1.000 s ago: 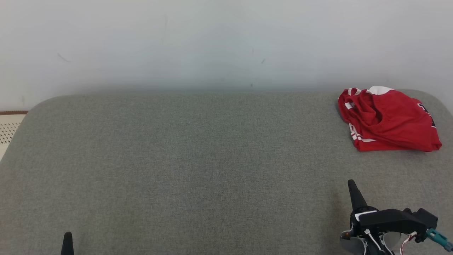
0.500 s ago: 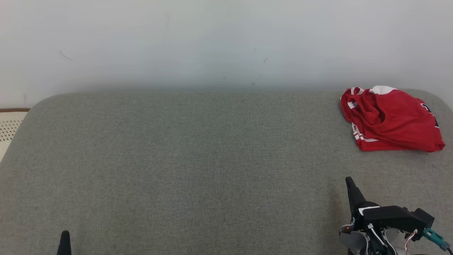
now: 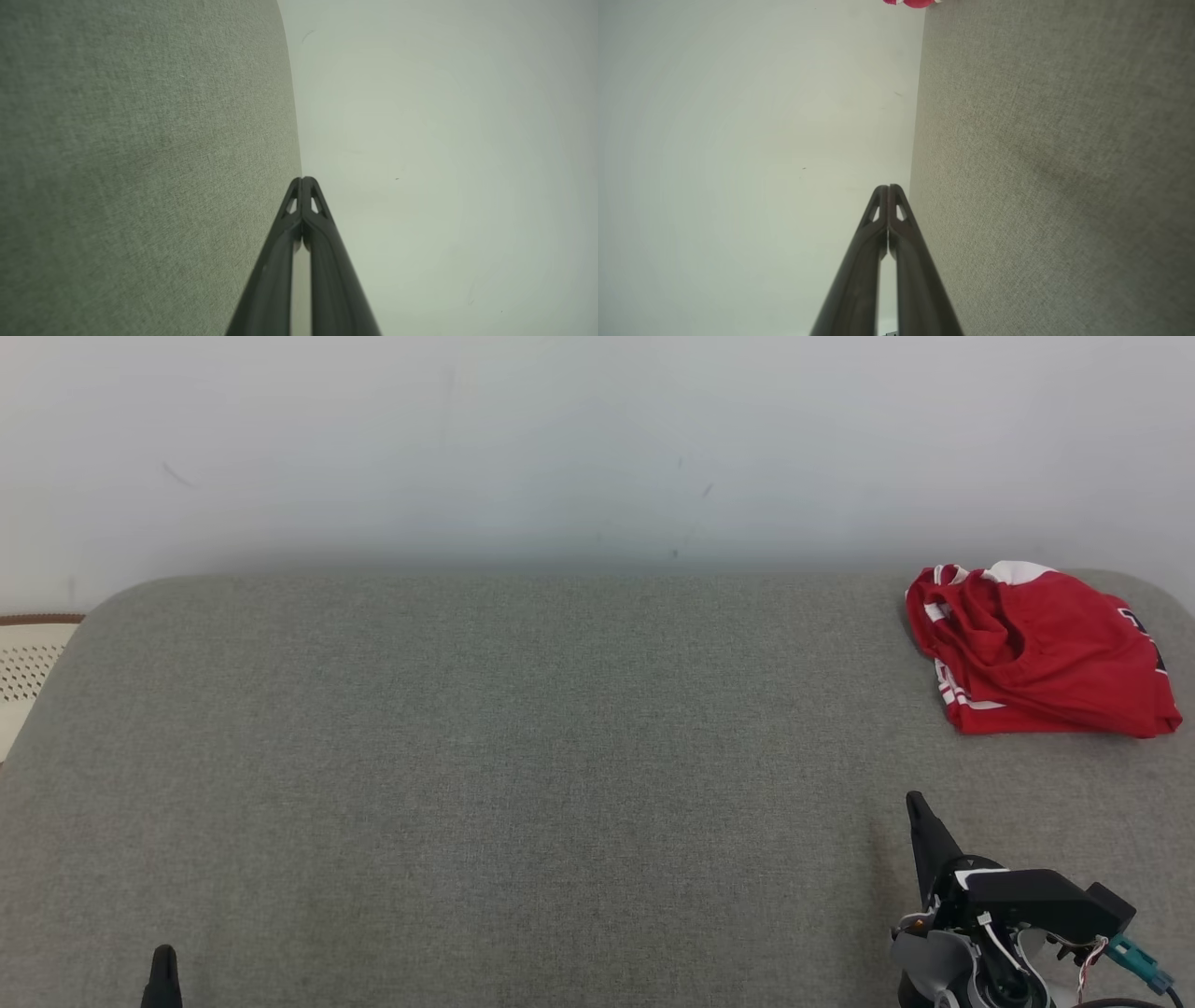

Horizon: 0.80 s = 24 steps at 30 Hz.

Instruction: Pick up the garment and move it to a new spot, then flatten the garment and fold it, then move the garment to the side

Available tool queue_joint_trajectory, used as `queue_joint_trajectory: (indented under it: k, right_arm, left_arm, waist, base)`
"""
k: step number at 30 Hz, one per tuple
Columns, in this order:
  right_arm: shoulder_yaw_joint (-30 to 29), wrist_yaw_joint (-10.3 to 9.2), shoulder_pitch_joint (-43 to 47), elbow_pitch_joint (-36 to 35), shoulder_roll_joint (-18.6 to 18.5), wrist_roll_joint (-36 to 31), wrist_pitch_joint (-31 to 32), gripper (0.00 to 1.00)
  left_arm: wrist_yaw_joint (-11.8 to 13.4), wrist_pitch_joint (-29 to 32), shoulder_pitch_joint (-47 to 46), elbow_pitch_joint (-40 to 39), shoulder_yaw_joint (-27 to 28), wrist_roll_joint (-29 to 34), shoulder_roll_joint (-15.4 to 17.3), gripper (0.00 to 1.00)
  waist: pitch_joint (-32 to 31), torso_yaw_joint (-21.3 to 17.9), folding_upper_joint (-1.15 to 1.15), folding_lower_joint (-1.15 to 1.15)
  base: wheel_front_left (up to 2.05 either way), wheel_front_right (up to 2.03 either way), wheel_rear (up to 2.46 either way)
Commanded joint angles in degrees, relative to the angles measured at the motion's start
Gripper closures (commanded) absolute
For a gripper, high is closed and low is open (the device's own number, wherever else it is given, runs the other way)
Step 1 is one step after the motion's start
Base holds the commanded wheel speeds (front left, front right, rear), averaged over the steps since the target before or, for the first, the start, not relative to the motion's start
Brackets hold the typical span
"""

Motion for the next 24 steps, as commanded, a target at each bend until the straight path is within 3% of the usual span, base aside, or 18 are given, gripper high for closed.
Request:
queue_joint_trajectory:
  k: [1,24]
  right_arm:
    - [-0.1,0.02,-0.8,0.2,0.1,1.5,0.4,1.00]
    - [-0.2,0.02,-1.9,1.6,0.2,8.5,1.8,1.00]
  left_arm:
    - [-0.3,0.3,-0.7,0.1,0.3,-1.7,0.0,1.00]
    - [-0.8,1.9,-0.7,0.5,1.2,-8.0,-0.1,1.00]
  waist:
    - [0.0,0.1,0.00,0.00]
    - [0.4,0.5,0.00,0.00]
  base:
    - [0.00,0.00,0.00]
    - [0.00,0.00,0.00]
